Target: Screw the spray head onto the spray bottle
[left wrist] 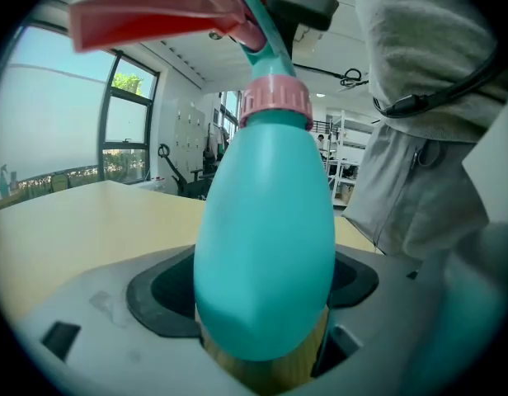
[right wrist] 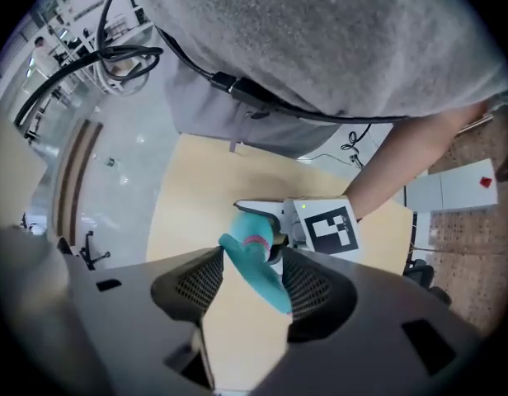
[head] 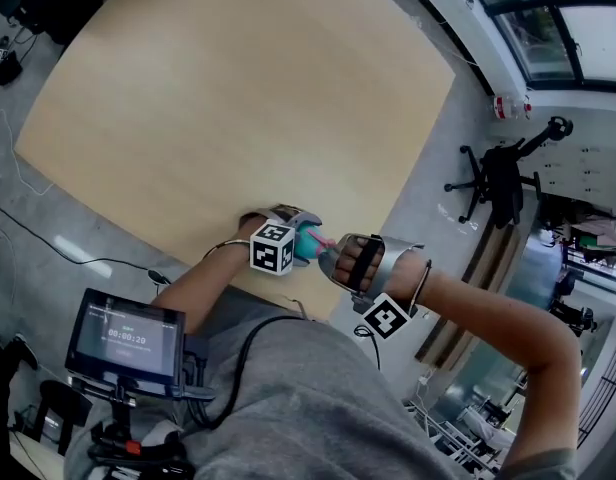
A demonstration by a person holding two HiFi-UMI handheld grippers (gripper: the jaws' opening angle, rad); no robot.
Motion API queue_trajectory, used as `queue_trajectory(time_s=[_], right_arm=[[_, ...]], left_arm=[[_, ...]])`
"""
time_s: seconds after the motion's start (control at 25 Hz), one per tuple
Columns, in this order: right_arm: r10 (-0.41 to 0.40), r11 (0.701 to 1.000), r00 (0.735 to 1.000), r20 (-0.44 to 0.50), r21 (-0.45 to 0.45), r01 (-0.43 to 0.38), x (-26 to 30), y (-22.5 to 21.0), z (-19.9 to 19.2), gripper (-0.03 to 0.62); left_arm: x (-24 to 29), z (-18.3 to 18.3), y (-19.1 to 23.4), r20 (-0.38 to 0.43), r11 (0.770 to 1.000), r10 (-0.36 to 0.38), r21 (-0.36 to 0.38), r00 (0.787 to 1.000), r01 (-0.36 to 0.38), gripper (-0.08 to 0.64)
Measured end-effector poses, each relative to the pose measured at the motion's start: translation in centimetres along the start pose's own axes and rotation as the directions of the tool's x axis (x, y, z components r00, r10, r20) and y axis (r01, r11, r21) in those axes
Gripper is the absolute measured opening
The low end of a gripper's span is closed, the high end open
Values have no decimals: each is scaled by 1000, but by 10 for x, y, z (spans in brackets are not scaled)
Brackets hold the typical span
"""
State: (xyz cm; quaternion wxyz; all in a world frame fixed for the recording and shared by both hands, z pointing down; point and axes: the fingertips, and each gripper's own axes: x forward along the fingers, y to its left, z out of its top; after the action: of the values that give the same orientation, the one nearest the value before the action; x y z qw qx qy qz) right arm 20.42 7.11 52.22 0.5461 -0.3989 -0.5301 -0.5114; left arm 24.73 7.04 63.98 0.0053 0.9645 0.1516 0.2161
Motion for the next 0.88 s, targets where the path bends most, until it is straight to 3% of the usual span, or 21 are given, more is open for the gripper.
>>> queue_trajectory(time_s=[0.16, 0.32, 0.4, 0.48, 0.56, 0.6, 0.68, 0.76, 0.8, 0.88], right_arm=[[54, 998, 999, 2, -28, -54, 6, 5, -3, 227], [35, 999, 998, -47, -24, -37, 15, -6, -9, 227], [64, 997, 997, -52, 38, -62, 17, -7, -9, 227], [120, 979, 992, -37, 169, -112, 19, -8, -6, 224], [180, 918, 984, -8, 360, -165, 21, -14, -5, 216], [205, 867, 979, 15, 461, -189, 22, -18, -7, 213], [244, 734, 967, 70, 639, -232, 23, -22, -12, 208], [273, 625, 956, 104, 737, -258, 23, -22, -15, 206], [284, 598, 953, 108, 756, -264, 23, -21, -17, 206], [298, 582, 949, 106, 767, -269, 24, -20, -18, 206]], left_arm=[[0, 0, 2, 6, 1000, 4, -7, 1000, -4, 407], [-2, -2, 6, 4, 1000, 5, -5, 1000, -5, 407], [-3, -3, 6, 5, 1000, 5, -3, 1000, -5, 407], [-2, -6, 4, 4, 1000, 7, -3, 1000, -7, 407], [-3, -8, 5, 6, 1000, 13, -7, 1000, -13, 407], [-4, -9, 6, 8, 1000, 18, -10, 1000, -18, 407], [-4, -9, 9, 8, 999, 33, -17, 999, -33, 407], [-2, -9, 12, 3, 998, 52, -20, 999, -52, 407], [-2, -9, 13, 0, 998, 61, -20, 998, -61, 407], [-1, -9, 16, -3, 997, 75, -22, 997, -75, 407]])
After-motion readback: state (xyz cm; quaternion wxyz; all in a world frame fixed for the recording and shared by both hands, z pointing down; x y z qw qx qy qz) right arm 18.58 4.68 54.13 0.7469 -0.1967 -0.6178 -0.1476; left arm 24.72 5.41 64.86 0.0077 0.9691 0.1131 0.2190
